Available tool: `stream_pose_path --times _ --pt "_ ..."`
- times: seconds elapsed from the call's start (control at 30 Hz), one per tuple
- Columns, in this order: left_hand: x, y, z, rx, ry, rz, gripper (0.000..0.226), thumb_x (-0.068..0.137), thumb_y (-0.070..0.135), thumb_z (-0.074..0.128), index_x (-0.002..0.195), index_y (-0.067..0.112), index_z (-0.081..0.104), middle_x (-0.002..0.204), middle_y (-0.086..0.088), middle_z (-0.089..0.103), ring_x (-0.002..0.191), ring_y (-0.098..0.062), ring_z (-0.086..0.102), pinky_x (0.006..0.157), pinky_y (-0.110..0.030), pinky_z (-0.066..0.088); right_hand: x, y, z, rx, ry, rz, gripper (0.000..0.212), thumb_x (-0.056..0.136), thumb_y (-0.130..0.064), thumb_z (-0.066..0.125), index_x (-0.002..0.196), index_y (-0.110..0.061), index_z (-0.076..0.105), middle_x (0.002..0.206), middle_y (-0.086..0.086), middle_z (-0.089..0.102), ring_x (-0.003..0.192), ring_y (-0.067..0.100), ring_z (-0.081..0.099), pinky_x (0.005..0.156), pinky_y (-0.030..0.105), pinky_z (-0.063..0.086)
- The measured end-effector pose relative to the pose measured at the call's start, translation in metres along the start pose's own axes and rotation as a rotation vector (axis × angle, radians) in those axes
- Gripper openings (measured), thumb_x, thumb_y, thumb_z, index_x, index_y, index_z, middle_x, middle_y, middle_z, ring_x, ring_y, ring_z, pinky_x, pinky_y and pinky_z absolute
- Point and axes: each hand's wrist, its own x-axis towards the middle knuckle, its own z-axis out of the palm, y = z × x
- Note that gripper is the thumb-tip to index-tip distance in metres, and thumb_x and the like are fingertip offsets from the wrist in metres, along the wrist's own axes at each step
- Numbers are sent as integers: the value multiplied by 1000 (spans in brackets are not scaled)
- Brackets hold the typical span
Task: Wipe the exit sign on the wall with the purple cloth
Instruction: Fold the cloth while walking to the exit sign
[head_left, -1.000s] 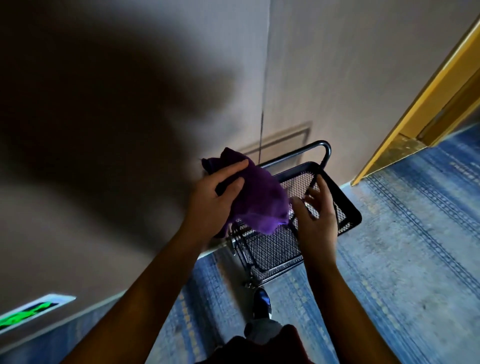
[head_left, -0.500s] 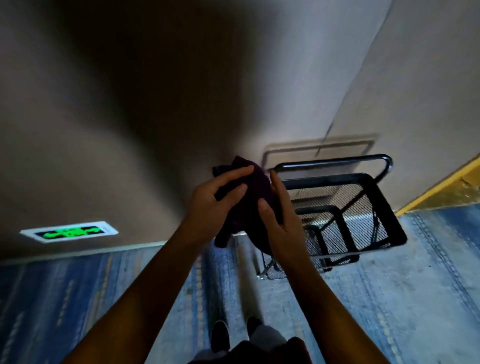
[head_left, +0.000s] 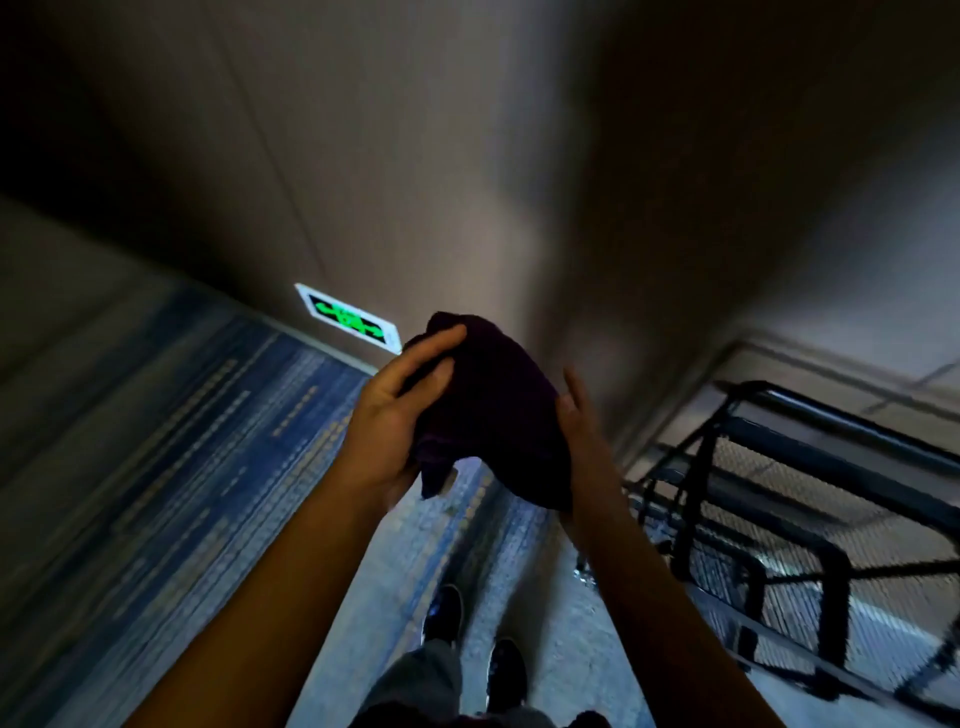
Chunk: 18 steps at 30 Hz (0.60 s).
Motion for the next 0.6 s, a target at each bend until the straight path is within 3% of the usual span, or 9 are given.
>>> stream_pose_path --times 0.07,0.17,0.27,0.33,0.47,0.6 --pt "-11 3 -22 -54 105 40 37 98 2 52 106 26 80 118 -7 76 107 -19 72 91 -28 59 -1 -2 20 55 -81 38 41 81 -71 64 119 -75 49 164 3 42 139 26 55 112 53 49" --pt "-24 11 -56 -70 243 104 36 101 0 49 109 20 77 116 -6 76 102 -19 73 92 -31 59 -1 -5 47 84 -225 33 57 82 -57 76 131 -70 50 157 -2 48 138 26 56 111 52 51" --pt "-35 19 -91 -73 346 146 32 102 -1 48 117 14 71 118 -5 75 103 -18 72 88 -28 59 2 -8 75 -58 -280 -82 64 93 -32 75 142 -62 47 151 -17 52 140 15 54 116 49 46" --pt "-41 24 -113 -88 381 156 32 101 -1 49 117 15 72 123 -9 73 105 -19 71 87 -28 59 8 -11 98 -157 -330 -183 61 98 -19 68 139 -61 51 152 -21 52 142 7 50 121 44 41" --pt "-48 42 -152 -80 438 171 31 99 1 54 115 18 74 125 -12 72 105 -21 71 93 -31 59 23 -12 149 -254 -429 -258 50 101 -9 61 135 -46 61 148 -12 60 139 4 52 122 40 39" --pt "-55 61 -200 -5 477 215 36 84 12 71 118 24 73 122 -7 74 108 -21 72 89 -30 59 42 -6 205 -312 -499 -285 40 100 -15 65 135 -33 66 139 -13 67 134 1 58 120 35 42"
